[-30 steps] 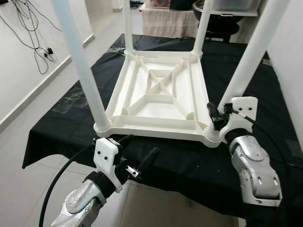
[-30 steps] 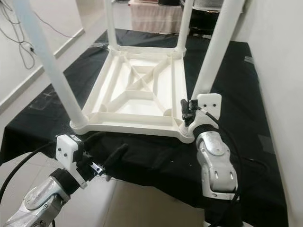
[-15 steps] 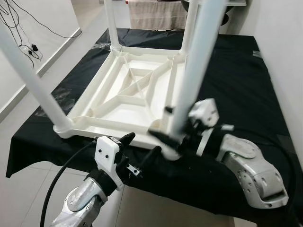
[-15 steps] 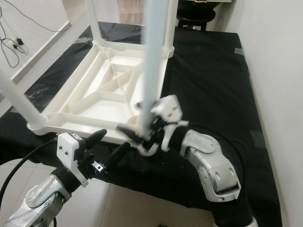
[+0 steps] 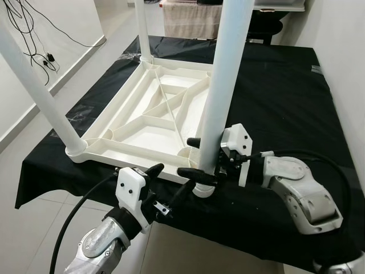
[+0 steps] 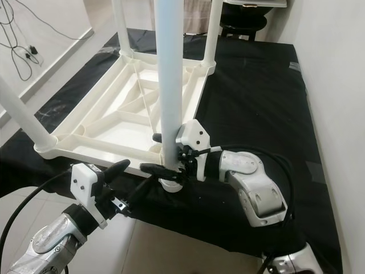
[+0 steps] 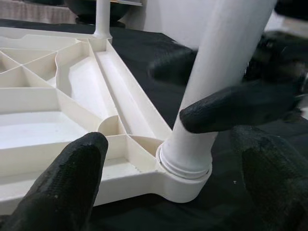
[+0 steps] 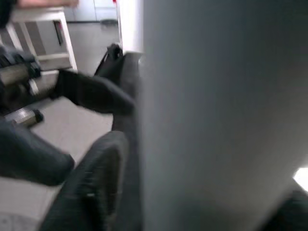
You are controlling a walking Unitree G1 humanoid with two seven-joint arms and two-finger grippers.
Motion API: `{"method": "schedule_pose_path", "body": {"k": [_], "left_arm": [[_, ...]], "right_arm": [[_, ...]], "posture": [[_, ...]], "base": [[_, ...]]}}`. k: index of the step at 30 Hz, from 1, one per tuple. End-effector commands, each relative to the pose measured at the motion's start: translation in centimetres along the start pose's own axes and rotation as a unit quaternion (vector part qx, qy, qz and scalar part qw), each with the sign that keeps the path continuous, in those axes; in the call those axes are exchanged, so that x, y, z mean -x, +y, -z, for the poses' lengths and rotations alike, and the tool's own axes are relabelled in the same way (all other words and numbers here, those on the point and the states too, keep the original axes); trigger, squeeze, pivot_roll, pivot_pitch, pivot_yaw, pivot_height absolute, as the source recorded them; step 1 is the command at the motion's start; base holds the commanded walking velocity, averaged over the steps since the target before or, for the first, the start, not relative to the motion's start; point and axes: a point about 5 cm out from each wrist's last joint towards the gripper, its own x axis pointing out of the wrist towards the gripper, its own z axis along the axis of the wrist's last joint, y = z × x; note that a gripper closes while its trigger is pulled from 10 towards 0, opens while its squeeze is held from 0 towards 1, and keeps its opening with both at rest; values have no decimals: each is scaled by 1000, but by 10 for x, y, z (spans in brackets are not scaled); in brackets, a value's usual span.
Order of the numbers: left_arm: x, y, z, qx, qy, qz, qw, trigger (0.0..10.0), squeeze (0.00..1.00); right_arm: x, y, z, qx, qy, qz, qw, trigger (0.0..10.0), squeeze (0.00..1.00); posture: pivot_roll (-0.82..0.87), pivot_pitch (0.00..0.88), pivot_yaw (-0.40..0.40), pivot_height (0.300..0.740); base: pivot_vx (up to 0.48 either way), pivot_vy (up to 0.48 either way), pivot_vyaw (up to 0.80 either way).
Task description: Building children table
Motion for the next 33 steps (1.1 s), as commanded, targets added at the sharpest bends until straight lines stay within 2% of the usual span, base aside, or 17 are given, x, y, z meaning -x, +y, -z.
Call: {"method": "schedule_pose_path", "body": {"k": [1,5,10,12,13,14,15,16,17,19,20,21,24,25,30,31,33], "left_arm": [[2,0,-1,2,-4,-2,1000,10000,0],[2,0,-1,3,-3,-1,1000,10000,0],[2,0,-1,4,-3,-1,1000,10000,0],[3,1,-1,4,-2,0,1000,10000,0],[4,2,-1,3,-1,0,1000,10000,0],[4,3,-1,2,0,-1,1000,10000,0],[4,3,-1,1,0,-2,1000,10000,0],[4,3,-1,1,0,-2,1000,10000,0],[4,4,-2,0,0,-3,1000,10000,0],[4,4,-2,-1,0,-3,1000,10000,0],[4,4,-2,-1,0,-3,1000,10000,0],[4,4,-2,0,1,-1,1000,10000,0],[4,4,-2,1,1,-1,1000,10000,0],[4,4,-2,0,1,-2,1000,10000,0],[4,5,-2,-2,0,-6,1000,10000,0],[4,5,-2,-1,0,-6,1000,10000,0],[4,5,-2,-1,0,-6,1000,10000,0]], "right_arm": [[-6,8,6,-2,10,-36,999,0,0],[7,3,14,-14,19,-2,1000,0,0],[8,2,15,-13,18,-1,1000,0,0],[17,-3,30,-52,44,122,990,0,0],[41,-21,46,-96,79,387,913,0,0],[60,-26,58,-121,107,533,830,0,0],[75,-25,67,-138,133,620,761,0,0],[82,-24,71,-147,148,660,722,0,0],[76,-17,72,-135,140,619,761,0,0],[68,-11,70,-117,126,563,809,0,0],[68,-11,70,-117,126,563,809,0,0],[62,-15,65,-107,116,550,820,0,0],[60,-17,63,-106,113,548,822,0,0],[47,-16,58,-107,105,526,837,0,0],[29,-6,50,-116,99,513,845,588,0],[22,-4,46,-118,89,500,853,10000,0],[18,-3,44,-120,82,491,859,10000,0]], "posture": [[7,172,12,740],[-3,177,17,740],[-3,177,17,740],[-10,184,10,740],[-8,190,6,740],[-8,190,6,740],[-8,190,6,740],[-8,190,6,740],[-11,196,16,740],[-11,190,22,740],[-11,190,22,740],[-4,187,12,740],[-4,187,12,740],[-2,189,14,740],[4,188,12,740],[1,188,11,740],[1,188,11,740]], "base": [[0,0,0],[0,0,0],[0,0,0],[0,0,0],[0,0,0],[0,0,0],[0,0,0],[0,0,0],[0,0,0],[0,0,0],[0,0,0],[0,0,0],[0,0,0],[0,0,0],[0,0,0],[0,0,0],[0,0,0]]}}
